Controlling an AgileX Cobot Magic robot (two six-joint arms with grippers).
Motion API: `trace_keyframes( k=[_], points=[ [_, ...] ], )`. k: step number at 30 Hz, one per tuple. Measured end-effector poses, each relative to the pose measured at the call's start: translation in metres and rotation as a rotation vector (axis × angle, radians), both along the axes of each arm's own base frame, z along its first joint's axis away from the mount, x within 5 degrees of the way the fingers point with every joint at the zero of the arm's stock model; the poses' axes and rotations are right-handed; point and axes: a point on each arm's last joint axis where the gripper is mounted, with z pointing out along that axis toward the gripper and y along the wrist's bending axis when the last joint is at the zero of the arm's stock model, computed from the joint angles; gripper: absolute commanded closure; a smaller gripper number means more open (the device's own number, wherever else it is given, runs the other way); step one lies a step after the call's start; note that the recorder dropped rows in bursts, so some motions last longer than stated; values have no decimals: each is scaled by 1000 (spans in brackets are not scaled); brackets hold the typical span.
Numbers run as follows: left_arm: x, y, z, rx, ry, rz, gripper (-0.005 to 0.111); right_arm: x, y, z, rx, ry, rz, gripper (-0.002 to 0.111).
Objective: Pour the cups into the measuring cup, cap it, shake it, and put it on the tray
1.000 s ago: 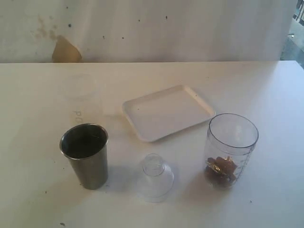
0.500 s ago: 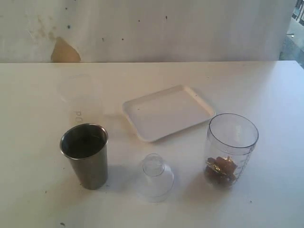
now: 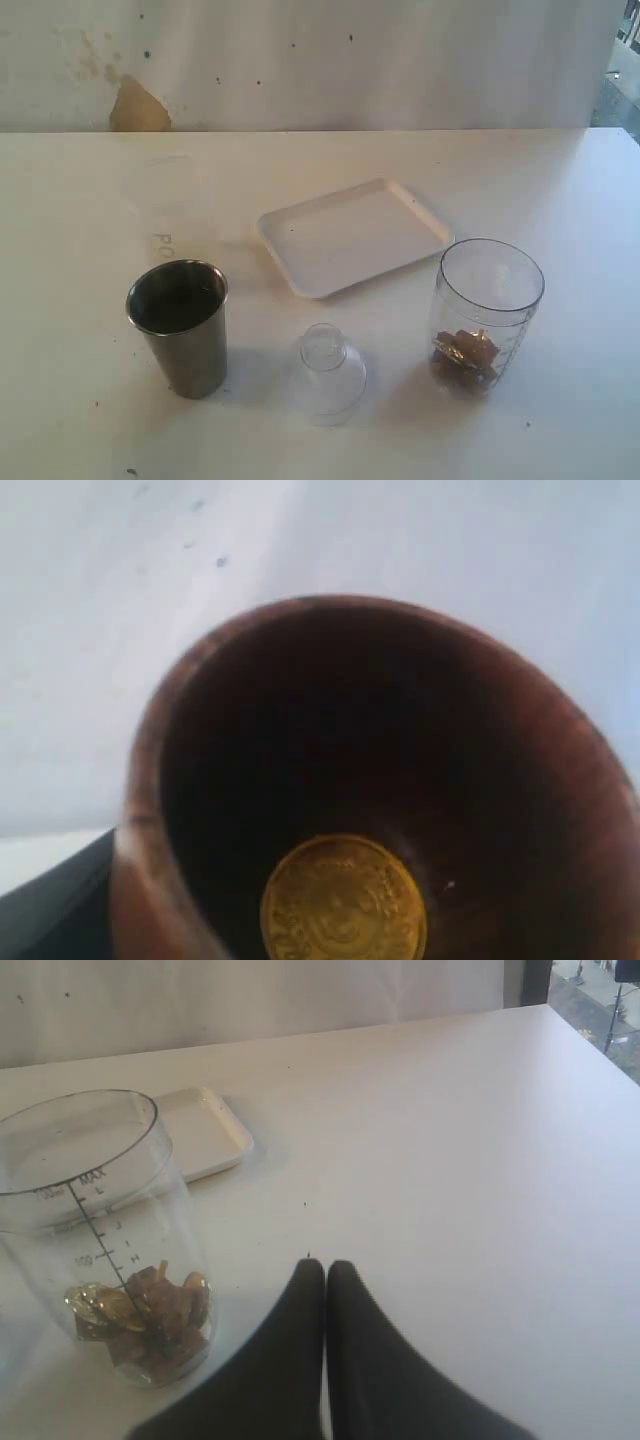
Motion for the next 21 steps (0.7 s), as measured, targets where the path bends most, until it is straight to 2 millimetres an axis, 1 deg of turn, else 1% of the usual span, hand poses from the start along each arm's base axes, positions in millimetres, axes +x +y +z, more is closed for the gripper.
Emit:
trace_keyframes(
  k=[1, 2, 5, 7, 12, 15, 19, 21],
  points=[
    [-1, -4, 0, 13, -47, -44, 107, 0, 0, 0, 0, 0, 0, 108],
    [-3, -7, 1, -9, -108, -72, 107, 0, 0, 0, 0, 0, 0, 108],
    [-1, 0, 1, -94, -113, 10, 107, 0, 0, 0, 0, 0, 0, 108],
    [-1, 4, -3, -85, -114, 53, 107, 0, 0, 0, 0, 0, 0, 108],
    [-2, 12, -21, -109, -147, 135, 107, 0, 0, 0, 0, 0, 0, 108],
    [-1, 16, -34, -101, -131, 184, 107, 0, 0, 0, 0, 0, 0, 108],
    [7, 17, -45, -63, -96, 204, 107, 0, 0, 0, 0, 0, 0, 108],
    [15, 19, -53, -54, -56, 222, 107, 0, 0, 0, 0, 0, 0, 108]
  ],
)
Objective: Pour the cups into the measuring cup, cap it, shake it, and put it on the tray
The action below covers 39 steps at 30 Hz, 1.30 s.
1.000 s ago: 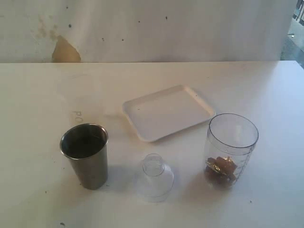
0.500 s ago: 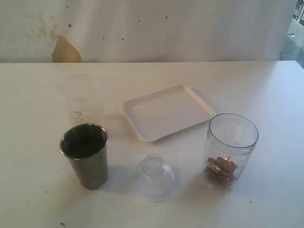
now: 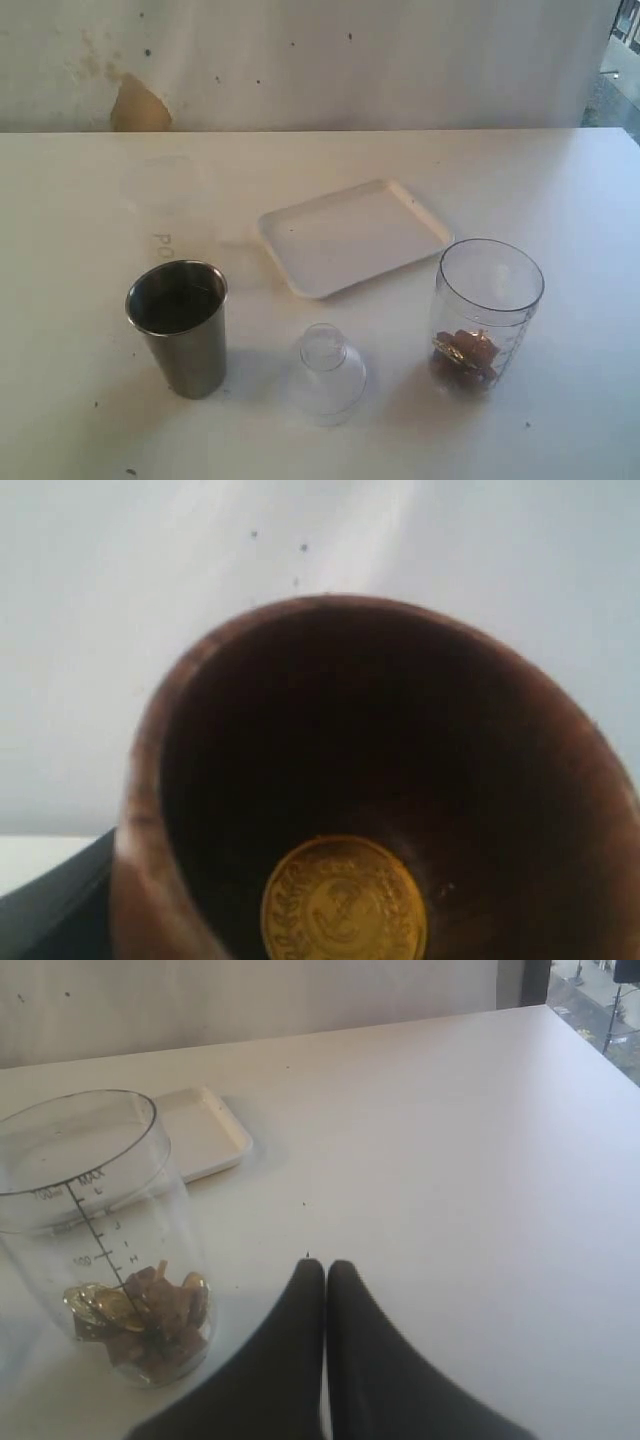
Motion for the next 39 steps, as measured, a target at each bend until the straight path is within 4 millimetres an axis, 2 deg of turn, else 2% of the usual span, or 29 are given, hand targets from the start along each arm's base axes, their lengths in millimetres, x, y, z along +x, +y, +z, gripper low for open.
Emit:
trace_keyframes(
  k=[8, 15, 20, 23, 28, 31, 33, 37, 39],
  points=[
    [38, 9, -43, -79, 118, 89, 107, 0, 0, 0, 0, 0, 0, 108],
    [66, 9, -89, -60, 175, 82, 107, 0, 0, 0, 0, 0, 0, 108],
    [92, 3, -125, -37, 253, 2, 107, 0, 0, 0, 0, 0, 0, 108],
    [101, -1, -145, -44, 310, -36, 107, 0, 0, 0, 0, 0, 0, 108],
    [111, -1, -169, -63, 345, -35, 104, 0, 0, 0, 0, 0, 0, 108],
    [114, -1, -178, -65, 365, -35, 87, 0, 0, 0, 0, 0, 0, 108],
    [113, -1, -184, -66, 383, -35, 70, 0, 0, 0, 0, 0, 0, 108],
    [113, -1, -187, -66, 395, -34, 27, 0, 0, 0, 0, 0, 0, 108],
    [113, -1, -187, -66, 392, -34, 11, 0, 0, 0, 0, 0, 0, 108]
  ],
)
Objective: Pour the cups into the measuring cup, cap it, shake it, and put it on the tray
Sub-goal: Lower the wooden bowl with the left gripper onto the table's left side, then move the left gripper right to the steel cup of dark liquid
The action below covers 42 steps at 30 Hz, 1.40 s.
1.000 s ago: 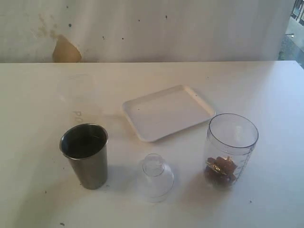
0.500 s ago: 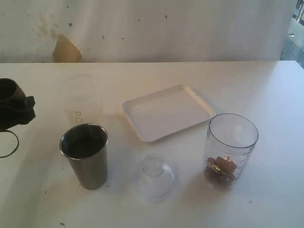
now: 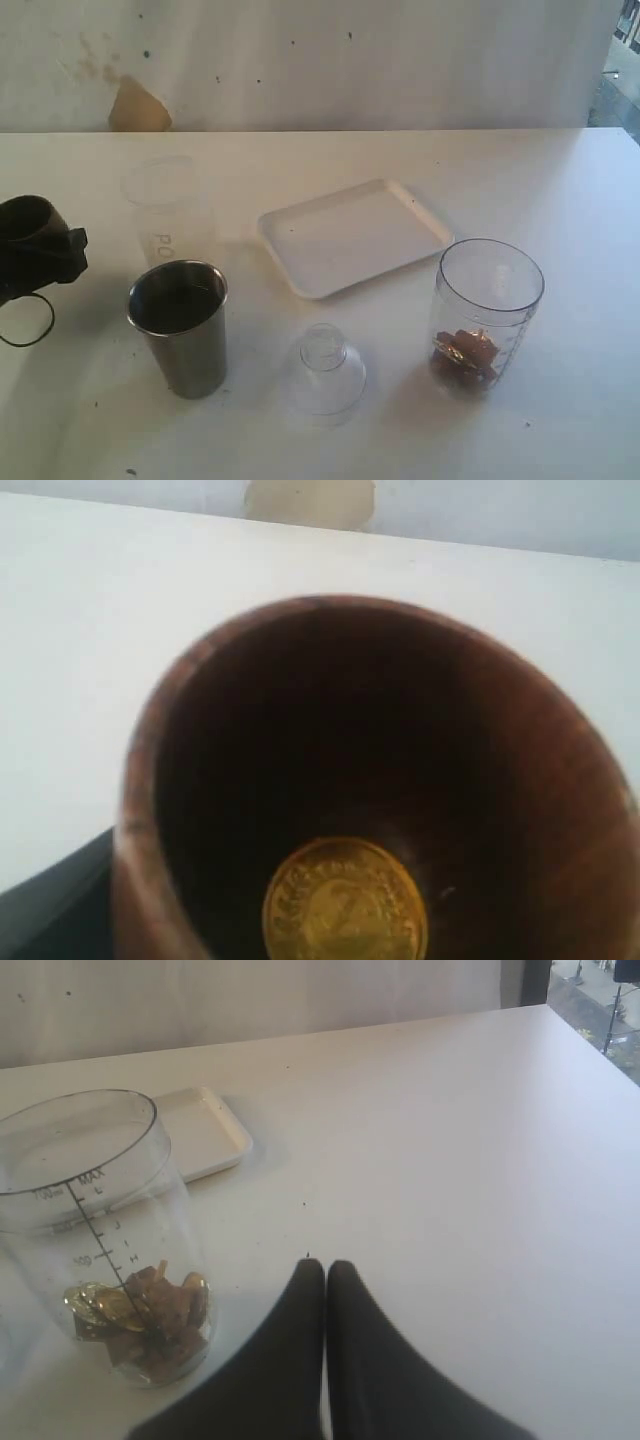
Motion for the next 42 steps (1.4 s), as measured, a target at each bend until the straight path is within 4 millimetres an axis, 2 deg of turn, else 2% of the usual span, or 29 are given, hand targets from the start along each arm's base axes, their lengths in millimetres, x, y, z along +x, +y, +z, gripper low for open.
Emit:
trace_keyframes(
  k=[3, 19, 26, 33, 38, 42],
  points=[
    [0, 0, 0, 2, -2, -1, 4, 0, 0, 0, 0, 0, 0, 108],
    [1, 0, 4, 8, 7, 0, 4, 0, 0, 0, 0, 0, 0, 108],
    [-1, 1, 32, 25, -41, -1, 4, 0, 0, 0, 0, 0, 0, 108],
    [-8, 2, 71, 67, -87, 4, 4, 0, 0, 0, 0, 0, 0, 108],
    [-17, 3, 96, 91, -98, 9, 4, 0, 0, 0, 0, 0, 0, 108],
    [-33, 4, 122, 93, -81, 24, 4, 0, 0, 0, 0, 0, 0, 108]
  ],
)
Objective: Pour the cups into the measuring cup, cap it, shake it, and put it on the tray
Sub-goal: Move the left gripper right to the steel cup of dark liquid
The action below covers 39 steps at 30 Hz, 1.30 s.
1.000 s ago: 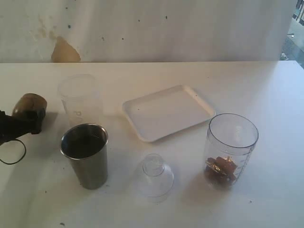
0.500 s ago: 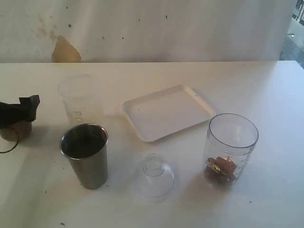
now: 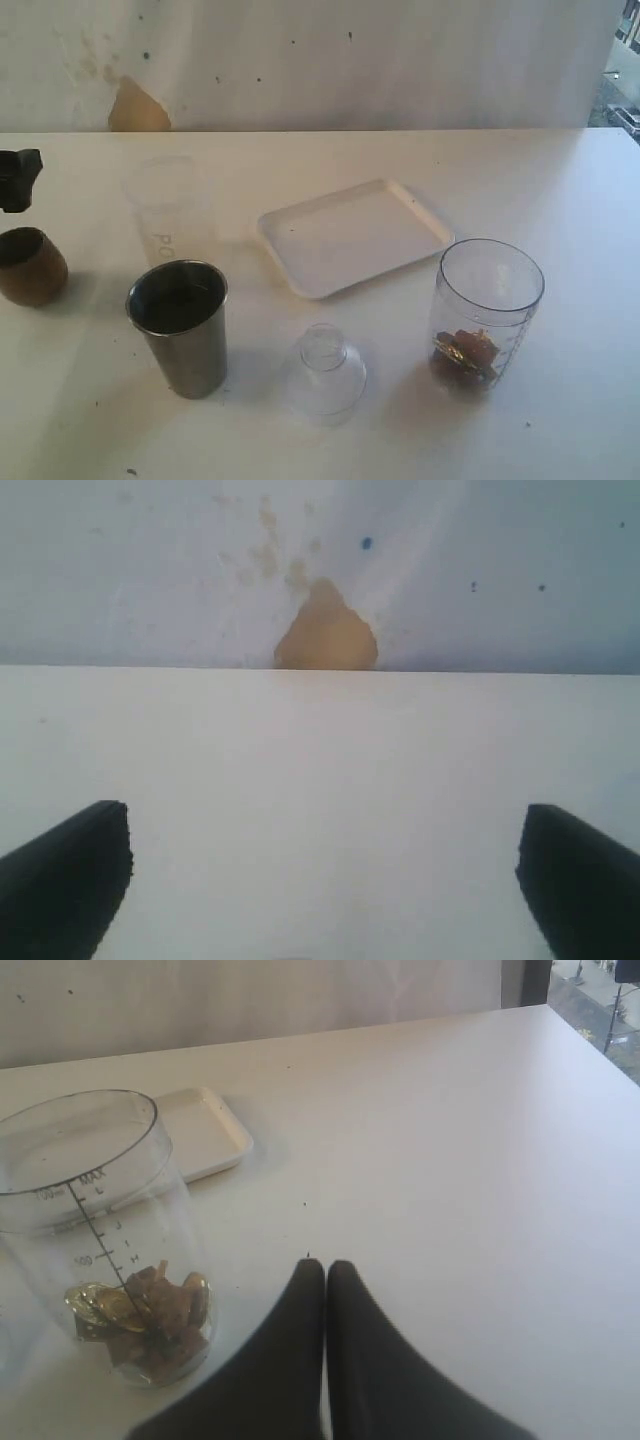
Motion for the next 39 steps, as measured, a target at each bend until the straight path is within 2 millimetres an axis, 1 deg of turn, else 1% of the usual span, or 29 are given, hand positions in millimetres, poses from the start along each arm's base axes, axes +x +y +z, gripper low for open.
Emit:
trace_keyframes(
  k=[1, 2, 3, 4, 5, 6, 7, 8, 10, 11, 14, 16, 19, 24, 28, 32, 39],
  points=[
    [-9, 0, 8, -20, 15, 8, 4, 0, 0, 0, 0, 0, 0, 108],
    [-14, 0, 10, -37, 19, 14, 4, 0, 0, 0, 0, 0, 0, 108],
    [-30, 0, 13, -98, 11, 32, 4, 0, 0, 0, 0, 0, 0, 108],
    [-38, -1, 12, -117, 9, 30, 4, 0, 0, 0, 0, 0, 0, 108],
    [-57, -6, 12, -136, -38, -15, 4, 0, 0, 0, 0, 0, 0, 108],
    [-65, -9, 13, -129, -68, -55, 4, 0, 0, 0, 0, 0, 0, 108],
    [-81, -21, 11, -70, -131, -209, 4, 0, 0, 0, 0, 0, 0, 108],
    [-92, -33, 8, -18, -172, -359, 4, 0, 0, 0, 0, 0, 0, 108],
    [-107, -48, 1, 0, -180, -556, 4, 0, 0, 0, 0, 0, 0, 108],
    [-110, -51, -4, -18, -149, -592, 4, 0, 0, 0, 0, 0, 0, 108],
    [-116, -55, -20, -79, -47, -631, 4, 0, 0, 0, 0, 0, 0, 108],
    [-121, -58, -27, -72, -36, -685, 4, 0, 0, 0, 0, 0, 0, 108],
    [-125, -59, -33, -45, -24, -717, 4, 0, 0, 0, 0, 0, 0, 108],
    [-122, -60, -41, -47, 3, -733, 4, 0, 0, 0, 0, 0, 0, 108],
    [-118, -60, -48, -91, 36, -713, 1, 0, 0, 0, 0, 0, 0, 108],
    [-112, -60, -56, -138, 79, -705, 1, 0, 0, 0, 0, 0, 0, 108],
    [-109, -61, -69, -126, 118, -731, 1, 0, 0, 0, 0, 0, 0, 108]
  ],
)
